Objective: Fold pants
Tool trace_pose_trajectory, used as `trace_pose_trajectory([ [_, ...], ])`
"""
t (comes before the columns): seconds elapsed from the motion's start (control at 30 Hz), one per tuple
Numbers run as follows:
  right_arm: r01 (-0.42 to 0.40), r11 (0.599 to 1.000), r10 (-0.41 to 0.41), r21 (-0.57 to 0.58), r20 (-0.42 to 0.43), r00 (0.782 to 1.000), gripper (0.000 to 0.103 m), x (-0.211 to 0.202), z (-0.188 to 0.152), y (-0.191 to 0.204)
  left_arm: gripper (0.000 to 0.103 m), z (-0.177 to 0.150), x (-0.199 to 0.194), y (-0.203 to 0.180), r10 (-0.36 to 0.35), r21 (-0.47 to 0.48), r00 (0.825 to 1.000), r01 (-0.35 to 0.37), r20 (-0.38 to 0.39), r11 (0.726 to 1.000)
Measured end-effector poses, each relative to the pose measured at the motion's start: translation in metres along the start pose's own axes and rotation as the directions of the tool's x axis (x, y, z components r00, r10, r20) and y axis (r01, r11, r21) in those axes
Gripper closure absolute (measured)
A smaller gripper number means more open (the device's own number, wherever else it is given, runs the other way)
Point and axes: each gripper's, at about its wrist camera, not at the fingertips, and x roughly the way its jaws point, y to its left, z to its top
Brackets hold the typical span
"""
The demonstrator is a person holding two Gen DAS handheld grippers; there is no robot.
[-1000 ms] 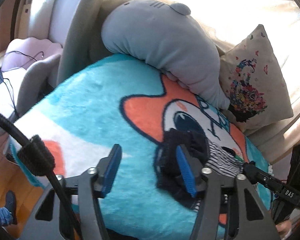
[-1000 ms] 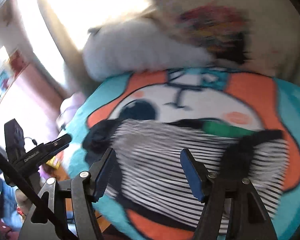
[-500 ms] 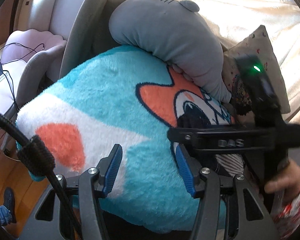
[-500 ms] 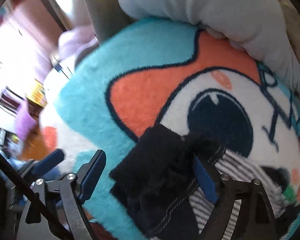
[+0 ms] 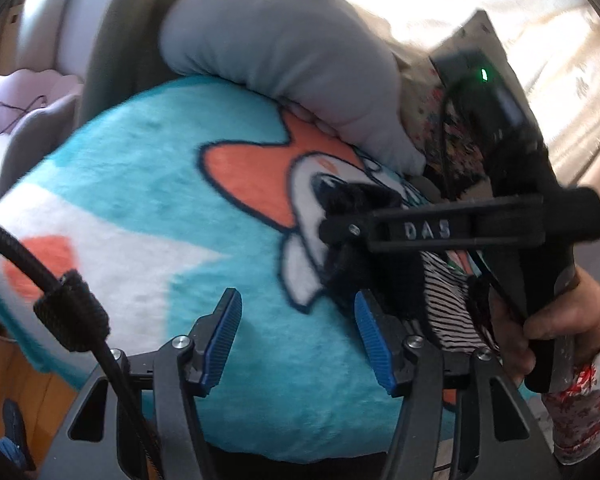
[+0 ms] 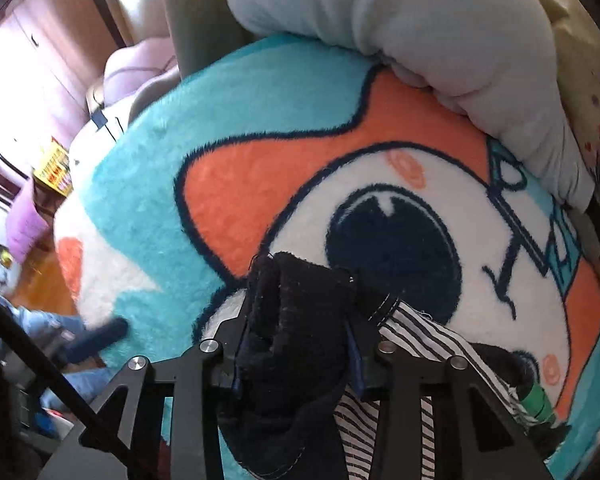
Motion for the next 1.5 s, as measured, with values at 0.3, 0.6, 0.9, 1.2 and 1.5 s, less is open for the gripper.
trace_pose_trajectory([
  [0.3, -0.113, 0.989, 0.106, 0.094, 0.078, 0.991, 0.064, -0.033, -0.020, -0.030, 0.089, 0.000, 0.033, -0.043, -0.075, 0.070, 0.995, 0.079, -0.067, 0.994],
  [0.6, -0.182, 0.970, 0.145, 0.163, 0.212, 0.967, 0.064, -0.076, -0.054, -0.062, 0.089, 0.003, 0.031, -0.086, -0.115, 0.100, 0.990, 0.123, -0.076, 0.987],
  [0.9, -0.245, 0.926, 0.144, 0.286, 0.331, 0.933, 0.064, -0.116, -0.108, -0.126, 0.089, 0.004, 0.054, -0.150, -0.164, 0.177, 0.978, 0.186, -0.131, 0.966],
  [1.2, -0.307, 0.858, 0.135, 0.411, 0.397, 0.908, 0.064, -0.129, -0.162, -0.193, 0.089, -0.009, 0.088, -0.218, -0.173, 0.262, 0.963, 0.225, -0.208, 0.938],
  [1.5, -0.375, 0.785, 0.137, 0.494, 0.451, 0.882, 0.061, -0.117, -0.203, -0.238, 0.087, -0.022, 0.114, -0.242, -0.171, 0.276, 0.949, 0.244, -0.264, 0.930],
])
